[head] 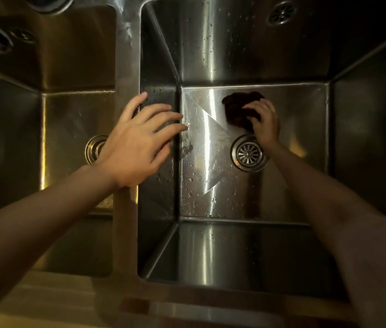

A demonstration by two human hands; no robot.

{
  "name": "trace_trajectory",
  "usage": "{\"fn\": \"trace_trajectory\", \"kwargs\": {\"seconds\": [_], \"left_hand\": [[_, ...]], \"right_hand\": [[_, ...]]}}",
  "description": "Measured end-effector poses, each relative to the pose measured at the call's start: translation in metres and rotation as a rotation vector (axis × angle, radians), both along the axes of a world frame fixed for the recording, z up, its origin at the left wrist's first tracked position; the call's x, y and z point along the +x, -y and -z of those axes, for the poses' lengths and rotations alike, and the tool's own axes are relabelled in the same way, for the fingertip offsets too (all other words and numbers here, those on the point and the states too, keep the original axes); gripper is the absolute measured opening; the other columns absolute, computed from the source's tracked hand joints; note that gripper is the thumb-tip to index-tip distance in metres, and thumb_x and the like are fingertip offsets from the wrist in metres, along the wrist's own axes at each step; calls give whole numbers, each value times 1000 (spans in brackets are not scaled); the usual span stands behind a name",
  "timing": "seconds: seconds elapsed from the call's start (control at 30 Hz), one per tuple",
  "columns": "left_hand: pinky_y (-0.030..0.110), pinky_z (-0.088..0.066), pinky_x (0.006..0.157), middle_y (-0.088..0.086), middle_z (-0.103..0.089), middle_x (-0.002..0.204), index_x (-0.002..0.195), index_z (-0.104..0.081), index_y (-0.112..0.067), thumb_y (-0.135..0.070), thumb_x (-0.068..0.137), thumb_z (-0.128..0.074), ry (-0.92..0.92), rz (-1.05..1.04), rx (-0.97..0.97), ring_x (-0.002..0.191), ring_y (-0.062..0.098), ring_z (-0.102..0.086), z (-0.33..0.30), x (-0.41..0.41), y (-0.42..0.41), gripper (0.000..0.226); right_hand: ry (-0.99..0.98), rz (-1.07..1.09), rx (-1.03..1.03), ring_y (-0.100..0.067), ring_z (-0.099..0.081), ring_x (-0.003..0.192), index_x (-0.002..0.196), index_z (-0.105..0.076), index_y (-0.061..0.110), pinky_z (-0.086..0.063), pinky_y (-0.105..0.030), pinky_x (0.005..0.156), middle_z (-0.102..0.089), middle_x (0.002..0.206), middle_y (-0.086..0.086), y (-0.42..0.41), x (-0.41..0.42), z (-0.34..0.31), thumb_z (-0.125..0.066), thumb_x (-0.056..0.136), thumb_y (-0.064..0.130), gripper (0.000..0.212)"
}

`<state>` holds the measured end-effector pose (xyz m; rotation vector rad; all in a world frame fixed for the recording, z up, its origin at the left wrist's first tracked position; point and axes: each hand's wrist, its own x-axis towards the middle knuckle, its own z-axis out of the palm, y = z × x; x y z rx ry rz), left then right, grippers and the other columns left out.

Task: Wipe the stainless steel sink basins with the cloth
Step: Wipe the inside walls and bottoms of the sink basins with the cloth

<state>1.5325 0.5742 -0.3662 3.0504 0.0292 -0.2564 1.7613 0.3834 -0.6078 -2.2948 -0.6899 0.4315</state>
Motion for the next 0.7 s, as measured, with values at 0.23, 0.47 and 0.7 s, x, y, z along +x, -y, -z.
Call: {"fn": "trace_trajectory", "kwargs": {"seconds": [0.23, 0.47, 0.7], "left_hand": [[47, -9, 119, 2, -56, 134, 128, -58, -19, -31, 92, -39, 4, 2, -12, 132, 23, -43, 0, 0, 0, 43], [46, -8, 119, 1, -57, 133, 128, -58, -19, -30, 92, -38, 3, 0, -13, 133, 24, -42, 1, -1, 0, 43], [47, -8, 119, 0, -58, 133, 128, -59, -20, -31, 92, -39, -6, 7, -2, 133, 23, -42, 0, -1, 0, 42]], "right_hand": [[-9, 82, -13, -28, -45, 127, 112, -68, 10, -26, -21, 108, -64, 120, -10, 0, 40, 2, -62, 81, -1, 34], [-4, 186, -15, -21, -42, 130, 108, -69, 16, -29, -18, 104, -64, 120, -3, 39, -20, 11, -59, 79, -6, 38], [-8, 194, -37, -22, -43, 131, 114, -68, 17, -30, -22, 107, -61, 126, -7, 16, 38, 5, -59, 82, 1, 36]]}}
